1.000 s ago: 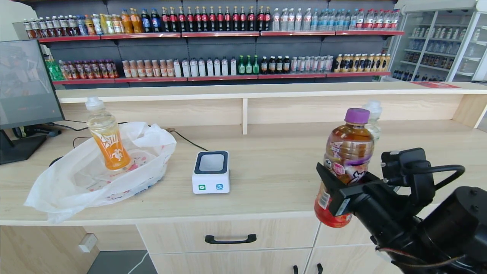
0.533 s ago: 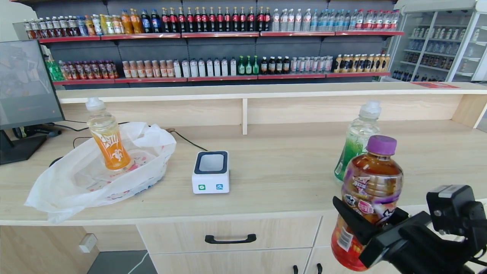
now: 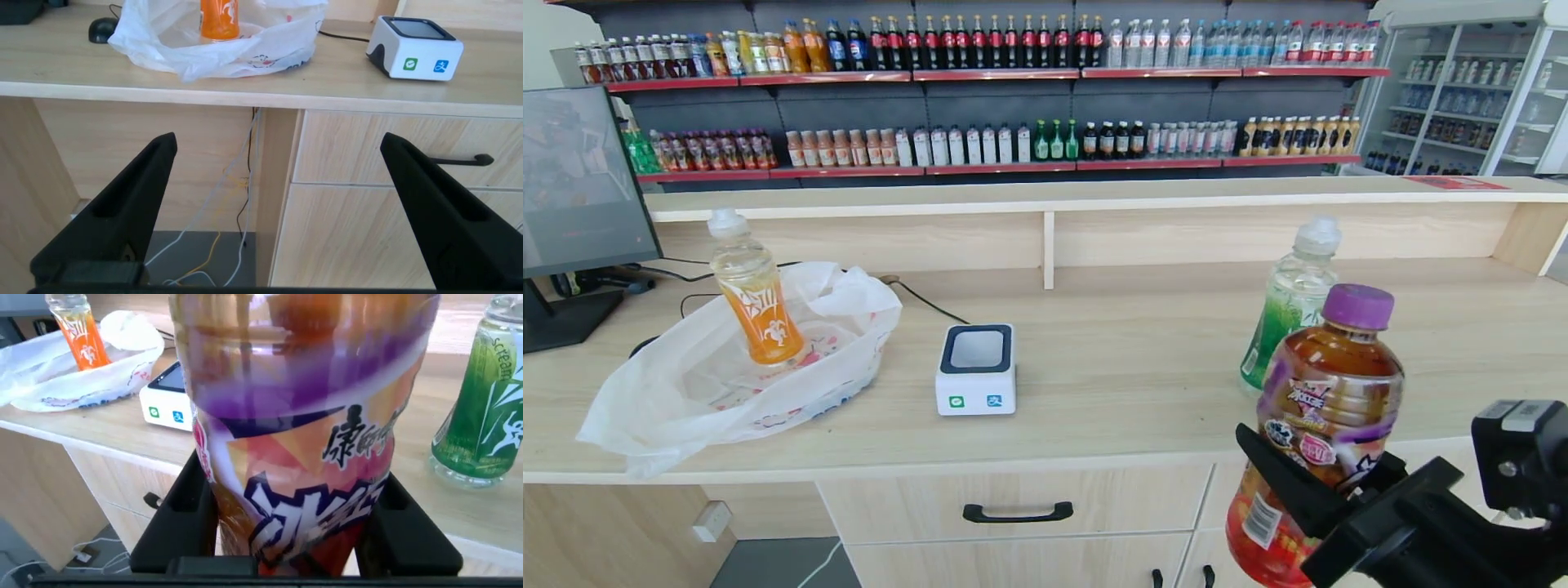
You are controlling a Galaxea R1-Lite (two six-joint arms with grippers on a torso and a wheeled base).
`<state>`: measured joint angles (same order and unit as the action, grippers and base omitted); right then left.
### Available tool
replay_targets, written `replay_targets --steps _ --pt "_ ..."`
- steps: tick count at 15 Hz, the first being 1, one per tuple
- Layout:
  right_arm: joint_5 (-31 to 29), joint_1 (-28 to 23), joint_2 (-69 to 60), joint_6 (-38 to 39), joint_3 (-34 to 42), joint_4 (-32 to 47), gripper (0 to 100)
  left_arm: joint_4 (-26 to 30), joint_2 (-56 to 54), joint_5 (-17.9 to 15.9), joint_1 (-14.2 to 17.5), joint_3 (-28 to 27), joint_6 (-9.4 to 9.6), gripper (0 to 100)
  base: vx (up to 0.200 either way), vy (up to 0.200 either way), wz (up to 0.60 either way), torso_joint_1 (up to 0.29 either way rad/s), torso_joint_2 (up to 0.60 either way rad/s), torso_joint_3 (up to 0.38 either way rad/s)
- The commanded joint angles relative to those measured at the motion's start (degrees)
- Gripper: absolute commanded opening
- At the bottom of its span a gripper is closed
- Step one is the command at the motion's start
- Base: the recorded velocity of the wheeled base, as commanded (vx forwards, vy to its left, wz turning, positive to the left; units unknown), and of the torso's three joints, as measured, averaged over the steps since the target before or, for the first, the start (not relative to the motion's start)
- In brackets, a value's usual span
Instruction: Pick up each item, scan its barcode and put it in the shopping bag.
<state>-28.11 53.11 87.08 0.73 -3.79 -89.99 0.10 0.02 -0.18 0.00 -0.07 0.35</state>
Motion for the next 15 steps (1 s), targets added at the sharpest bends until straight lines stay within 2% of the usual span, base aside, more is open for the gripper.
replay_targets --steps 1,3,5,6,9,15 --pt "1.0 0.1 0.5 0.1 -3.9 0.0 0 0.0 0.0 0.0 0.0 0.0 0.0 100 0.0 0.0 0.0 0.0 0.0 0.0" --pt "2.1 0.1 1.3 -0.1 -8.4 0.0 0 0.0 0.0 0.0 0.0 0.0 0.0 100 0.0 0.0 0.0 0.0 0.0 0.0" --pt "7.5 0.1 1.5 -0.6 -13.4 0.0 0 0.0 0.0 0.0 0.1 0.1 0.0 100 0.0 0.0 0.0 0.0 0.0 0.0" --pt "8.1 0.1 1.5 -0.1 -14.4 0.0 0 0.0 0.0 0.0 0.0 0.0 0.0 100 0.0 0.0 0.0 0.0 0.0 0.0" --pt "15.1 0.1 0.7 8.3 -14.0 0.0 0 0.0 0.0 0.0 0.0 0.0 0.0 100 0.0 0.0 0.0 0.0 0.0 0.0" --pt "20.9 0.1 1.0 24.4 -16.8 0.0 0 0.0 0.0 0.0 0.0 0.0 0.0 100 0.0 0.0 0.0 0.0 0.0 0.0"
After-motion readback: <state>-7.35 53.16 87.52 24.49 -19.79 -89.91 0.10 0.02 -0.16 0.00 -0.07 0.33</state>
